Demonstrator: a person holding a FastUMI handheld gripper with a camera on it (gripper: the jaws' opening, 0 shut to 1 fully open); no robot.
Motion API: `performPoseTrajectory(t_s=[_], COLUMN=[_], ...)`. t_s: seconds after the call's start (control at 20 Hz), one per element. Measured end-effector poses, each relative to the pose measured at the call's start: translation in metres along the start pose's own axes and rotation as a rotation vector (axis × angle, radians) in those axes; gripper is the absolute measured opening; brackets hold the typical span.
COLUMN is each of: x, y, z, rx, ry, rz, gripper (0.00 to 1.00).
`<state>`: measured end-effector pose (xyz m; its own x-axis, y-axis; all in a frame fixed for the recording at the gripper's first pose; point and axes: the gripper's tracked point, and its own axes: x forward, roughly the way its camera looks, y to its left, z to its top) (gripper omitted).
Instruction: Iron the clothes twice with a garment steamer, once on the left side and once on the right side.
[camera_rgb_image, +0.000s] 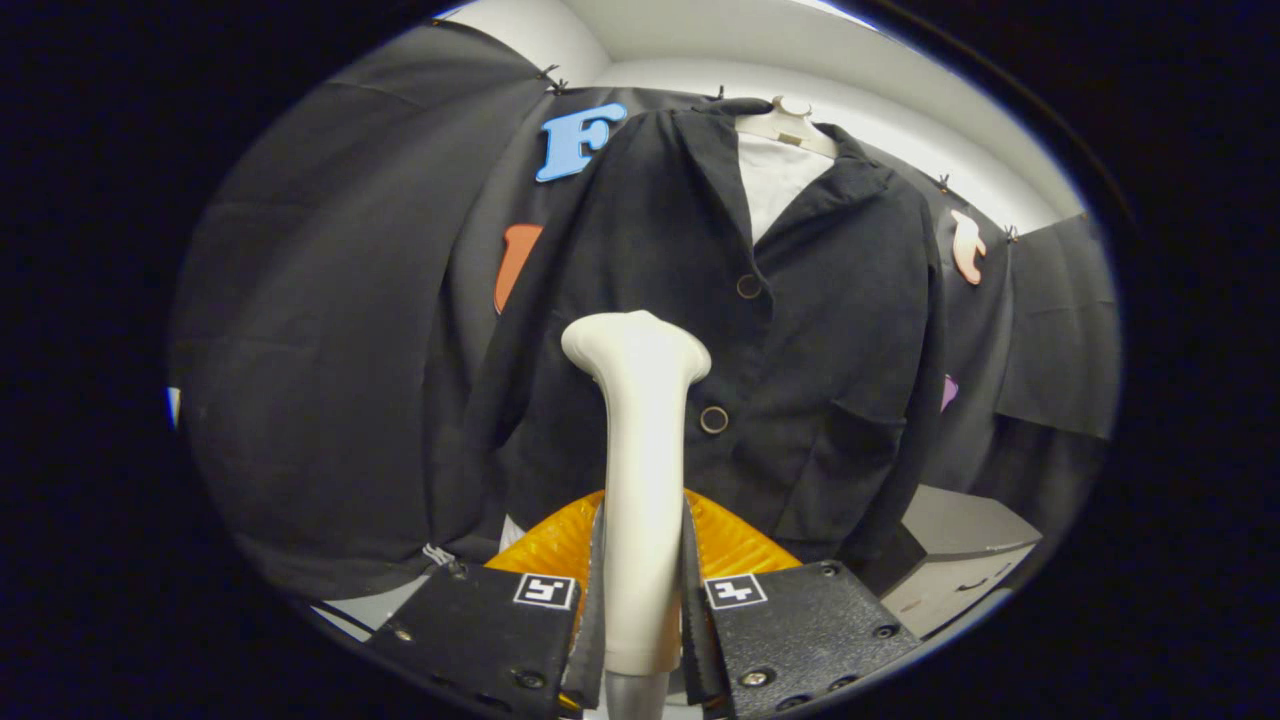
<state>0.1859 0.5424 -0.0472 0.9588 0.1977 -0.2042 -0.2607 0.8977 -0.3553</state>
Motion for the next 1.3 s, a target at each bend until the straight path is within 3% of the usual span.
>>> performPoseTrajectory(t_s=[1.3], x=[-0.015], y=[0.009], z=[-0.115], rx=[-0.025], ry=[0.236], rz=[0.058], gripper=[0.34])
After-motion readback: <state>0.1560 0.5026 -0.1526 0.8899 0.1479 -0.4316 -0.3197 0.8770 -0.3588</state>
